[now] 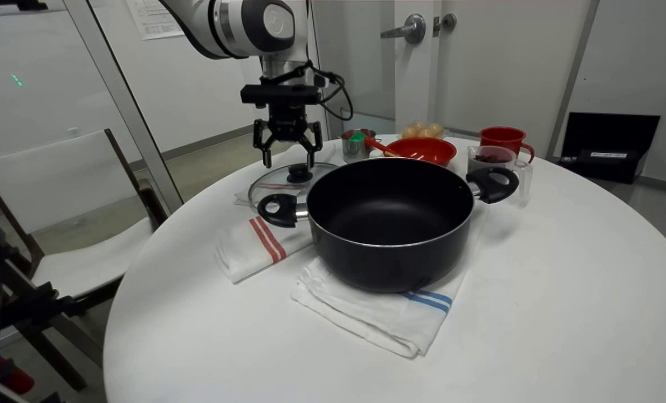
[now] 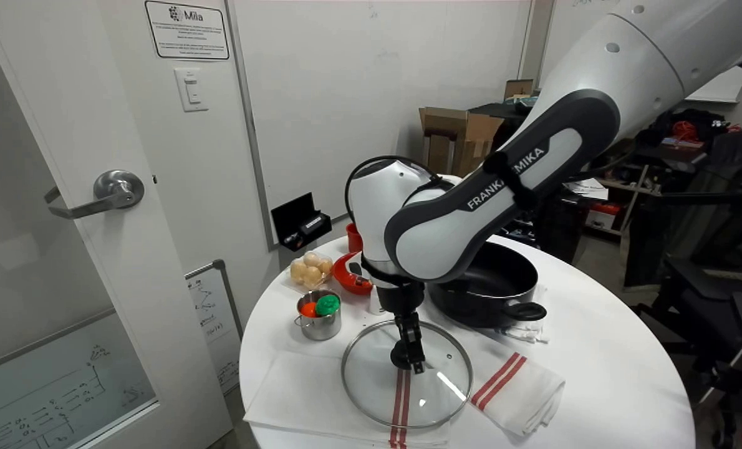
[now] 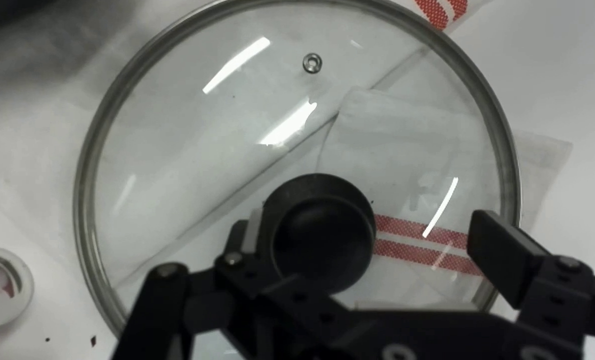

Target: Use the lid to cover the pot

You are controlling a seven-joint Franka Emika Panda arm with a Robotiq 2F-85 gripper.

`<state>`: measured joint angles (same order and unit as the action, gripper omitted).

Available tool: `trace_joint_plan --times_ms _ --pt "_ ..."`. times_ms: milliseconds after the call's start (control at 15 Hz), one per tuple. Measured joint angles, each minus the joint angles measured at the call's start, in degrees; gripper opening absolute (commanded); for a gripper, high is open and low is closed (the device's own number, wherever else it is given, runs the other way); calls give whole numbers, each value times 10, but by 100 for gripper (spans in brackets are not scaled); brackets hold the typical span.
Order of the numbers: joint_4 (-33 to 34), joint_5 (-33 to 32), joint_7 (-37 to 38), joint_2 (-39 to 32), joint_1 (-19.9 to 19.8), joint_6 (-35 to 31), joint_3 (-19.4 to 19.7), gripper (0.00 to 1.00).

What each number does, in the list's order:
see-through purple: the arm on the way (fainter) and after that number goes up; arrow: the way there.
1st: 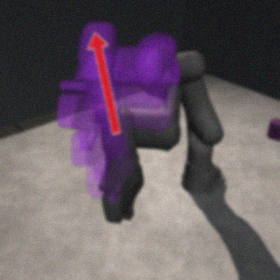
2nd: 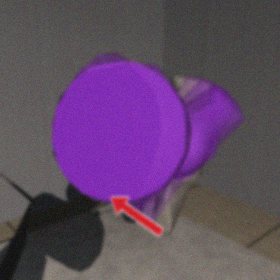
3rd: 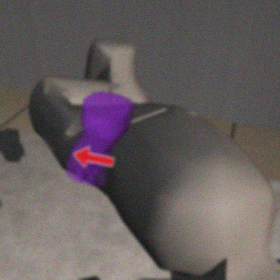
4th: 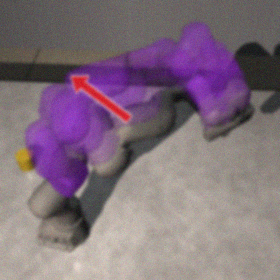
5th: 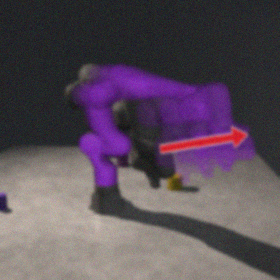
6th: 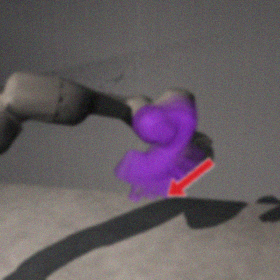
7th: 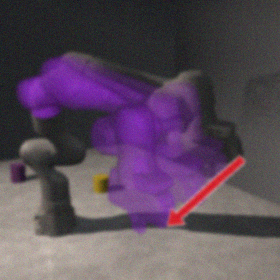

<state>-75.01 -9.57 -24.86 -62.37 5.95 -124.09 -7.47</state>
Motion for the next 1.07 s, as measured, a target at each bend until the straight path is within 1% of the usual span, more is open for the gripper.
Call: trace_joint_plan --times_ms 467,1000,1067 --pt "63 0 0 -38 0 33 0 100" --pt "117 0 0 -71 0 56 4 100" --pt "123 0 0 -74 0 58 5 75"
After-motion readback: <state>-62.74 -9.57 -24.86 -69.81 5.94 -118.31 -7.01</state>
